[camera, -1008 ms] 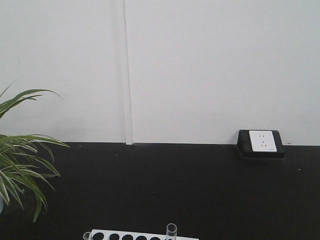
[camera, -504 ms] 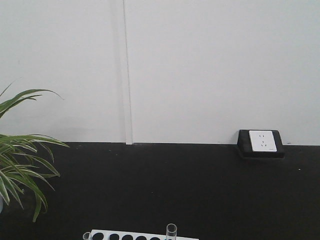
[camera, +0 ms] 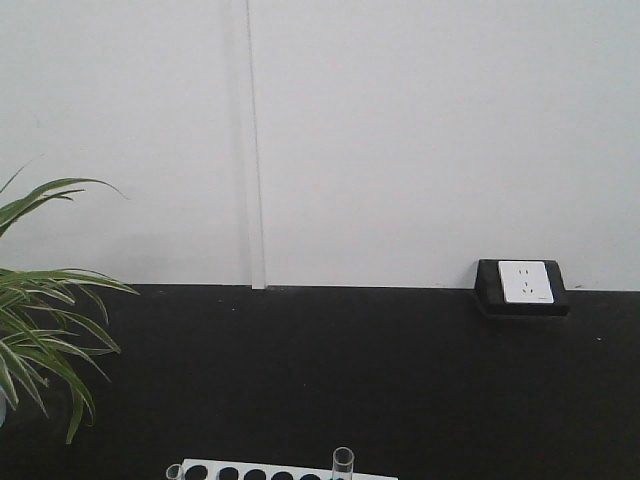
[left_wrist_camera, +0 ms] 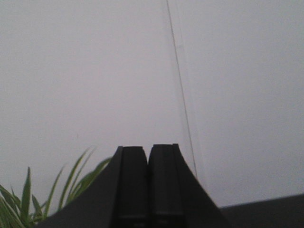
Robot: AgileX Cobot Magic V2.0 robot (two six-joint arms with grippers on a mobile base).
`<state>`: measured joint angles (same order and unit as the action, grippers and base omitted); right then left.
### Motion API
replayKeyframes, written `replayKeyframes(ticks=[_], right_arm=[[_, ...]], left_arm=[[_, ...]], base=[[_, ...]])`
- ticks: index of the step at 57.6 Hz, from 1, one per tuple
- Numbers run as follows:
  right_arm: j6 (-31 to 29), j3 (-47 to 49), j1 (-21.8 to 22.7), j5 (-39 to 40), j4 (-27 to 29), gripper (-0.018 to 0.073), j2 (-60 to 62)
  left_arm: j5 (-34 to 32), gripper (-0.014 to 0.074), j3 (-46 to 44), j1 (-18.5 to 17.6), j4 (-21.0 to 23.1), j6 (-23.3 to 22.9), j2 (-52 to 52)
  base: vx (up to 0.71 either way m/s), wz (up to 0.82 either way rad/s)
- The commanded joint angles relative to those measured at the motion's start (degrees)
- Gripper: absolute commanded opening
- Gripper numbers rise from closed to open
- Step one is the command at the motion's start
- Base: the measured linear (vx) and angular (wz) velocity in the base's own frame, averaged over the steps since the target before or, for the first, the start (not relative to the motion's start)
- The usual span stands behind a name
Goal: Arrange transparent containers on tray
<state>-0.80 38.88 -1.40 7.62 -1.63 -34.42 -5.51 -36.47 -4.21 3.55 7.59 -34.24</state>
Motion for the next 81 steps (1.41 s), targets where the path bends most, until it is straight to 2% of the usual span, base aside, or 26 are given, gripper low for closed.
replayKeyframes(ticks=[1, 13, 20, 29, 37, 50, 57, 62, 65, 69, 72, 77, 81], right_arm=[[-0.5, 4.3, 0.2, 3.9, -0.1, -0.0011, -6.1], [-0.5, 4.4, 0.2, 6.7, -0.1, -0.0011, -11.2], [-0.5, 4.4, 0.2, 6.7, -0.2, -0.0001, -11.6], [-0.5, 4.4, 0.2, 6.8, -0.2, 0.0062, -11.6], [-0.5, 4.4, 0.2, 5.7, -0.1, 0.0204, -11.6], [-0.5, 4.4, 0.2, 4.7, -0.3, 0.0597, -11.6], [-0.5, 4.4, 0.1, 5.5, -0.3, 0.0731, -11.6], [0.3, 4.4, 0.1, 6.2, 0.1, 0.0729, -11.3], [3.4, 4.4, 0.0, 6.7, 1.6, 0.0724, -11.3], [6.9, 4.3, -2.3, 4.8, 3.1, 0.0713, -11.4], [6.9, 3.9, -4.3, 4.1, 2.9, 0.0699, -11.7], [5.0, 1.4, -8.5, 5.7, -0.9, 0.0667, -13.2], [3.7, -1.4, -11.8, 7.9, -4.4, 0.0631, -14.3]], left_arm=[[-2.7, -0.0006, -3.7, -0.3, 0.0, -0.6, -6.6], [-4.3, -0.0005, -3.8, -0.3, 0.0, -3.5, -11.9], [-4.1, 0.0004, -3.8, -0.3, 0.0, -3.5, -12.0], [-3.3, 0.0069, -3.8, -0.3, -0.1, -3.5, -12.0], [-2.2, 0.0189, -3.8, -0.3, -0.1, -3.5, -12.0], [-2.2, 0.0489, -3.8, -0.3, -0.1, -3.5, -12.1], [-2.8, 0.0575, -3.8, -0.3, -0.1, -3.5, -12.3], [-3.8, 0.0593, -3.8, -0.3, -0.1, -3.5, -12.3], [-5.0, 0.0593, -3.8, -0.3, 0.0, -3.7, -12.3], [-5.5, 0.0593, -3.8, -0.3, 0.0, -4.4, -12.3], [-5.1, 0.0593, -3.7, -0.4, 0.0, -5.1, -12.3], [-4.3, 0.0588, -2.3, -1.5, 0.0, -5.6, -12.3], [-4.9, 0.0578, 0.7, -3.9, -0.1, -6.2, -12.3]], base=[[0.0, 0.0], [0.0, 0.0], [0.0, 0.0], [0.0, 0.0], [0.0, 0.0], [0.0, 0.0], [0.0, 0.0], [0.0, 0.0], [0.0, 0.0], [0.0, 0.0], [0.0, 0.0], [0.0, 0.0], [0.0, 0.0]])
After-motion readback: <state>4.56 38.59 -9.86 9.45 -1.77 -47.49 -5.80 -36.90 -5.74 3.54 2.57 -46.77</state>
